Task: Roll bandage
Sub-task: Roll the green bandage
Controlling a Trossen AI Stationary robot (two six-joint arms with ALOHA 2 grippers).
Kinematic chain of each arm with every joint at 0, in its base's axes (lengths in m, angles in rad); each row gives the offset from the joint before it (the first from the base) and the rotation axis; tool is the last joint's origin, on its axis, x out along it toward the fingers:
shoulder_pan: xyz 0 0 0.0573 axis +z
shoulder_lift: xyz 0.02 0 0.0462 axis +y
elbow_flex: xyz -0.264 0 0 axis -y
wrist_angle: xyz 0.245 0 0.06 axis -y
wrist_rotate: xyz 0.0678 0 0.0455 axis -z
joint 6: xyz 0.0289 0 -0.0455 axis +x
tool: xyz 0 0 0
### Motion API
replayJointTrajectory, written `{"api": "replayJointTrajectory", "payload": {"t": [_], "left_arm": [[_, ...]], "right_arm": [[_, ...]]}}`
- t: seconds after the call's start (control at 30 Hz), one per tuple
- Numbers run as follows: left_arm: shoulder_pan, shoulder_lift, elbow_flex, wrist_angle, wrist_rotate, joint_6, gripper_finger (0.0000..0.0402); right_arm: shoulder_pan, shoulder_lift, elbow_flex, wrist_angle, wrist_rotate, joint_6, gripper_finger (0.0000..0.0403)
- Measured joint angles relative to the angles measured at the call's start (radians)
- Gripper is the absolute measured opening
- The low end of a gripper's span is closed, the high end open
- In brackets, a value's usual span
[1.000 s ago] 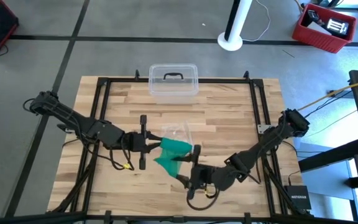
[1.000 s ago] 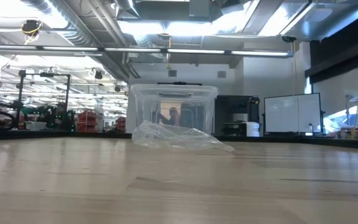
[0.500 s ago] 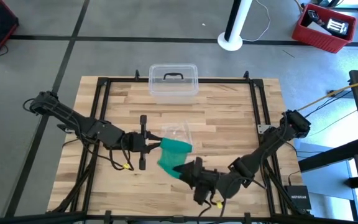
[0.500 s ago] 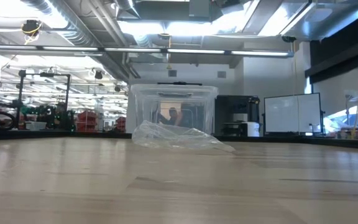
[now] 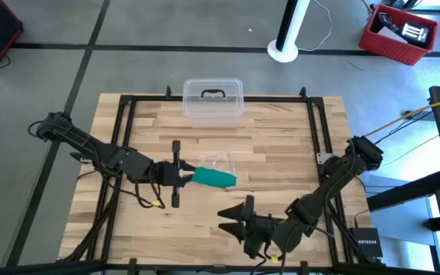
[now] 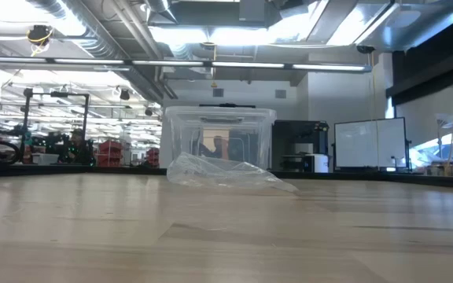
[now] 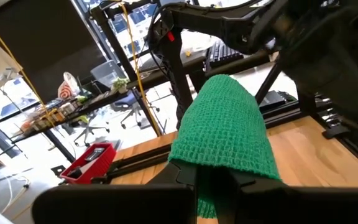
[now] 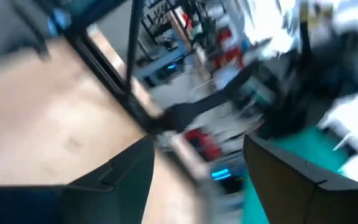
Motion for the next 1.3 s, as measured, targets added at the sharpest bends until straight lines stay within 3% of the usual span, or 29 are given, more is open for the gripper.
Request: {"api": "replayJointTrajectory", "payload": {"t": [0.2,0.33,0.4,0.6,0.77,0.9,1.1,1.3], "left_arm": [[-0.013,0.000,0.000,0.001,0.000,0.036,0.0013],[-0.031,0.000,0.000,0.000,0.000,0.050,0.0013],[-0.042,0.000,0.000,0.000,0.000,0.070,0.0013],[-0.075,0.000,0.000,-0.003,0.000,0.097,0.0013],[-0.095,0.001,0.000,-0.005,-0.033,0.122,0.0013],[-0.094,0.001,0.000,-0.021,-0.034,0.123,0.0013],[-0.077,0.001,0.000,-0.027,-0.066,0.143,0.0013],[-0.073,0.001,0.000,-0.029,-0.180,0.177,0.0013]], "right_arm": [[0.032,0.000,0.000,-0.279,0.133,0.722,0.0250],[0.004,-0.001,-0.031,-0.315,0.224,0.937,0.0250],[-0.029,-0.001,-0.051,-0.256,0.221,0.964,0.0250],[-0.139,-0.001,-0.086,0.036,-0.047,0.931,0.0250],[-0.156,-0.001,-0.086,0.141,-0.057,0.853,0.0238],[-0.153,-0.001,-0.086,0.177,-0.105,0.830,0.0182],[-0.153,-0.001,-0.086,0.183,-0.164,0.827,0.0020],[-0.123,-0.005,-0.086,0.181,-0.131,0.795,0.0007]]}}
